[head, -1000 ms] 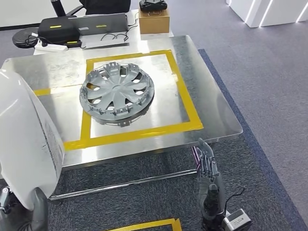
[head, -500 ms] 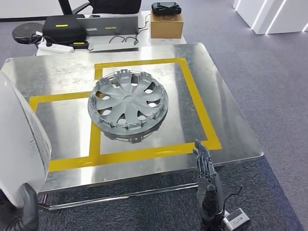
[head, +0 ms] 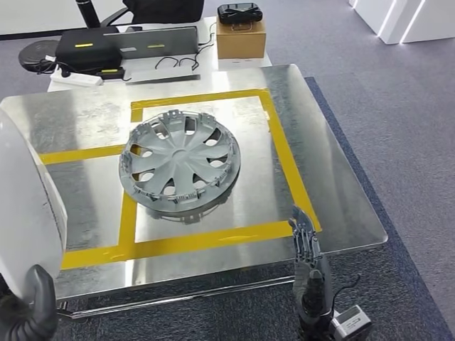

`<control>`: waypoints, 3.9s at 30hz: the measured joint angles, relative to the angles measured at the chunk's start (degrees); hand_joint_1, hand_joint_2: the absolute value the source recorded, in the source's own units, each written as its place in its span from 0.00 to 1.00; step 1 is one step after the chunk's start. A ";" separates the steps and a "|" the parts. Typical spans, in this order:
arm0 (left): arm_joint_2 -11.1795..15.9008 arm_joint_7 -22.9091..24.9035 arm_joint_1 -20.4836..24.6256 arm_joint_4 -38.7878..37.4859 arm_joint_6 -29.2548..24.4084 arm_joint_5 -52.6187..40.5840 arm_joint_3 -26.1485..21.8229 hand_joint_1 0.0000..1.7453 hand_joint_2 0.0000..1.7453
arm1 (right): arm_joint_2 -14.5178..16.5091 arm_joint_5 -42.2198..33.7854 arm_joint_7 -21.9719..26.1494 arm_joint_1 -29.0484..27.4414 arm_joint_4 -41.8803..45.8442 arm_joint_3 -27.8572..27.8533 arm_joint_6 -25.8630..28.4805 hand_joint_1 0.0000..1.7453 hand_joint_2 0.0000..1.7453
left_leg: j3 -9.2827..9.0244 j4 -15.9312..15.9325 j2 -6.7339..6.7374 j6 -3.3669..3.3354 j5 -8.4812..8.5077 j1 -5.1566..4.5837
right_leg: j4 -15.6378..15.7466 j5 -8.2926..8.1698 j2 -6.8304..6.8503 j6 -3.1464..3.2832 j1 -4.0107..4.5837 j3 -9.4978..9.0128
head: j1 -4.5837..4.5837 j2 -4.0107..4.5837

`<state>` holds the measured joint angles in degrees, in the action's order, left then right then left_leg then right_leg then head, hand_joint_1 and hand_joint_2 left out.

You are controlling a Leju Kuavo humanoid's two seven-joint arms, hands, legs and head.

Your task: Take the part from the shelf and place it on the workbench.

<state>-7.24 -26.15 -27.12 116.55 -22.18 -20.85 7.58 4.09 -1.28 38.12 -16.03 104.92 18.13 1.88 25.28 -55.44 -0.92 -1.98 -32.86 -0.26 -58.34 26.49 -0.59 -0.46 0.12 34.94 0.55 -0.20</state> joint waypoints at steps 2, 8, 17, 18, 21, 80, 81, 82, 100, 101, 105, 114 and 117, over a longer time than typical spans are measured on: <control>-0.50 -0.10 0.83 -1.33 -0.38 -0.28 -1.94 1.00 1.00 | 0.01 -0.11 -0.14 0.26 -0.13 0.03 -0.40 0.00 0.00 | -0.10 0.22 0.02 0.43 0.01 0.04 | -0.03 0.00 0.05 0.06 0.02 -0.02 | -0.01 0.00; -2.58 -0.74 3.09 -5.90 0.60 -0.14 -9.46 1.00 1.00 | 0.02 -0.20 -0.42 0.90 -0.78 0.31 -0.93 0.00 0.00 | -0.11 0.24 0.06 0.85 0.25 0.03 | -0.06 -0.21 0.03 0.22 -0.04 -0.06 | -0.02 0.00; -4.28 1.63 8.18 -15.33 9.02 -1.99 -24.08 1.00 1.00 | 0.02 -0.65 -1.07 2.51 -2.21 0.83 -3.66 0.00 0.00 | -0.14 0.18 0.09 0.91 0.30 -0.08 | -0.06 -0.35 0.01 0.07 -0.18 -0.12 | -0.02 0.01; -4.28 1.63 8.91 -16.71 9.82 -2.28 -25.81 1.00 1.00 | 0.02 -0.70 -1.10 2.77 -2.39 0.91 -3.91 0.00 0.00 | -0.15 0.18 0.09 0.91 0.30 -0.08 | -0.06 -0.35 -0.01 0.07 -0.18 -0.12 | -0.02 0.00; -4.26 1.63 10.41 -19.91 11.03 -2.66 -29.87 1.00 1.00 | 0.02 -0.81 -1.14 3.24 -2.88 1.03 -4.19 0.00 0.00 | -0.16 0.18 0.10 0.91 0.30 -0.08 | -0.06 -0.35 -0.04 0.07 -0.18 -0.12 | -0.01 0.00; 7.10 19.20 31.46 -51.34 8.10 -19.74 -17.33 1.00 1.00 | 1.31 -6.66 -4.70 10.07 -8.03 4.21 -11.93 0.00 0.00 | -0.29 0.16 0.07 1.07 0.48 -0.23 | -0.05 -0.57 0.08 0.12 -0.29 -0.28 | -0.03 0.00; 7.22 19.52 31.78 -51.69 8.06 -19.96 -17.24 1.00 1.00 | 1.34 -6.86 -4.70 10.10 -8.03 4.27 -12.08 0.00 0.00 | -0.30 0.16 0.07 1.07 0.48 -0.23 | -0.05 -0.57 0.08 0.12 -0.29 -0.28 | -0.02 0.00; 7.36 19.78 32.09 -52.00 8.01 -20.19 -17.11 1.00 1.00 | 1.38 -6.97 -4.70 10.12 -8.03 4.34 -12.19 0.00 0.00 | -0.30 0.16 0.07 1.06 0.49 -0.23 | -0.05 -0.57 0.08 0.13 -0.29 -0.29 | -0.02 0.01; 8.20 20.95 32.77 -53.93 7.88 -20.62 -16.22 0.00 1.00 | 1.44 -7.55 -4.72 10.09 -8.26 4.75 -12.59 0.00 0.00 | -0.31 0.16 0.09 1.21 0.64 -0.22 | -0.06 -0.72 0.01 0.22 -0.27 -0.27 | -0.01 -0.01; 8.17 20.40 32.55 -54.06 8.17 -19.78 -16.21 0.00 1.00 | 1.44 -7.54 -4.72 10.04 -8.29 4.72 -12.57 0.00 0.00 | -0.31 0.16 0.09 1.21 0.64 -0.22 | -0.06 -0.72 -0.02 0.23 -0.26 -0.26 | -0.02 0.00; 7.37 14.53 31.77 -54.02 10.04 -10.78 -16.45 0.00 0.50 | 1.44 -7.51 -4.43 9.77 -8.47 4.52 -12.46 0.00 0.00 | -0.30 0.16 0.10 1.22 0.64 -0.22 | -0.06 -0.73 -0.03 0.24 -0.26 -0.24 | -0.01 0.00; 2.50 1.52 25.97 -44.95 11.67 10.98 -17.82 0.00 0.00 | 1.44 -8.06 -2.28 8.56 -9.04 4.24 -11.50 0.00 0.00 | -0.24 0.16 0.10 1.17 0.59 -0.27 | -0.04 -0.69 -0.04 0.19 -0.30 -0.20 | -0.03 0.01; 1.19 0.80 23.99 -39.91 10.99 12.03 -16.64 0.00 0.00 | 1.44 -8.00 -2.03 8.17 -9.06 4.17 -10.77 0.00 0.00 | -0.24 0.16 0.10 1.16 0.58 -0.31 | -0.03 -0.68 -0.04 0.18 -0.32 -0.20 | -0.03 0.01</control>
<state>-6.05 -25.34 -3.12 76.64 -11.19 -8.82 -9.06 5.53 -9.28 36.09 -7.86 95.86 22.30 -8.89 25.04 -55.28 -0.81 -0.82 -32.28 -0.57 -58.37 25.81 -0.63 -0.28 -0.20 34.74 0.52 -0.20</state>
